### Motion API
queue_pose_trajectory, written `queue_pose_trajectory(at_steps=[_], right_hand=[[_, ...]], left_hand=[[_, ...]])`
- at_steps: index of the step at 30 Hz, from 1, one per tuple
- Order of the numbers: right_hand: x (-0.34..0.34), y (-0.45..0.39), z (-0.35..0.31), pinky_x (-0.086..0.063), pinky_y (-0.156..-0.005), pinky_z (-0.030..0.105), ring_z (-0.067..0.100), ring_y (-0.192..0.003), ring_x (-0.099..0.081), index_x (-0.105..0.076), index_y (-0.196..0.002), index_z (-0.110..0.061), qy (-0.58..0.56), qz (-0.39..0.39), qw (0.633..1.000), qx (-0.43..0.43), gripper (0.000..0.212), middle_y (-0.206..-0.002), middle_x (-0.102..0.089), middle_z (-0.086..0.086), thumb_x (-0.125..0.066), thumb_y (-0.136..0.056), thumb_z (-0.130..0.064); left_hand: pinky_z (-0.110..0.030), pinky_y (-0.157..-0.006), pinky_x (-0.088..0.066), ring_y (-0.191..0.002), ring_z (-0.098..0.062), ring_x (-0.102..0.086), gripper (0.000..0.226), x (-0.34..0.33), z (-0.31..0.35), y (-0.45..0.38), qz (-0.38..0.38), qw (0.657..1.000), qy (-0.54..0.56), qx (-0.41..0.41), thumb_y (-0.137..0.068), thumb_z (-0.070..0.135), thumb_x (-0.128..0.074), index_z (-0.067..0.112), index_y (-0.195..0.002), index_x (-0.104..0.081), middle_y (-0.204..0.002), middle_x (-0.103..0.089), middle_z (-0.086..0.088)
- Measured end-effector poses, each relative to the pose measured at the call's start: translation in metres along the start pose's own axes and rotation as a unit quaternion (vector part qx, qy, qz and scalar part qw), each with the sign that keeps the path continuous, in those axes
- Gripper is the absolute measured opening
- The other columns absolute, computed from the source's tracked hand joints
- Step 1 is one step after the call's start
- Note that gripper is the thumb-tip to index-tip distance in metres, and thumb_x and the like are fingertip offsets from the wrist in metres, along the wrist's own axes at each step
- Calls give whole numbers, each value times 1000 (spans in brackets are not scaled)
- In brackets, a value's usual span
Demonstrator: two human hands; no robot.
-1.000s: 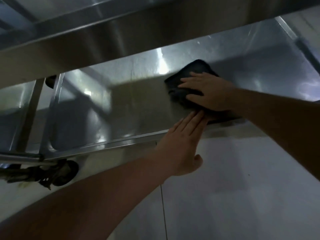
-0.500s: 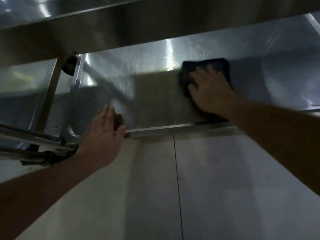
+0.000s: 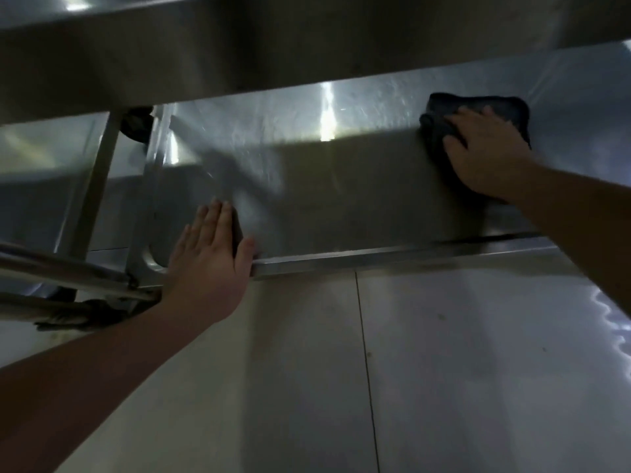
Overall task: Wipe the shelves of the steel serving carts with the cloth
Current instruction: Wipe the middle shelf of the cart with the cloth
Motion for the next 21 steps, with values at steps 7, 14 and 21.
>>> queue_pose_trajectory(at_steps=[7,14,21], right_hand=[[-15,-46,-138,-14,-124,59,37,-154,-20,-33,-159,-15,0,8,996,91,57,-168,-27,9,-33,-108,-41],[-65,93,-185,1,-126,35,6,-157,4,-25,-161,-40,14,-92,935,342,62,-169,-13,-21,-19,-104,-62],[-23,53,-82,-7,-126,35,18,-157,-18,-44,-154,-29,-6,-48,966,252,52,-165,-33,-6,-41,-106,-47]], left_hand=[[-38,-131,-3,-162,-13,6,82,-1,1,-2,5,1000,-3,4,-100,62,-6,18,-170,-8,-177,0,0],[-37,-131,-2,-163,-15,1,80,-2,0,0,16,1000,-3,-1,-102,60,-7,17,-169,-11,-177,-5,-2],[-38,-132,-2,-163,-15,1,81,-1,-2,0,17,1000,0,-5,-102,60,-7,16,-169,-12,-177,-5,-2]])
Point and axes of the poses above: each hand's wrist, its own y-axis away from the middle knuckle, its own x-axis out of the back of the hand, z = x × y, the point moved 10 cm from there along -y, towards the middle knuckle
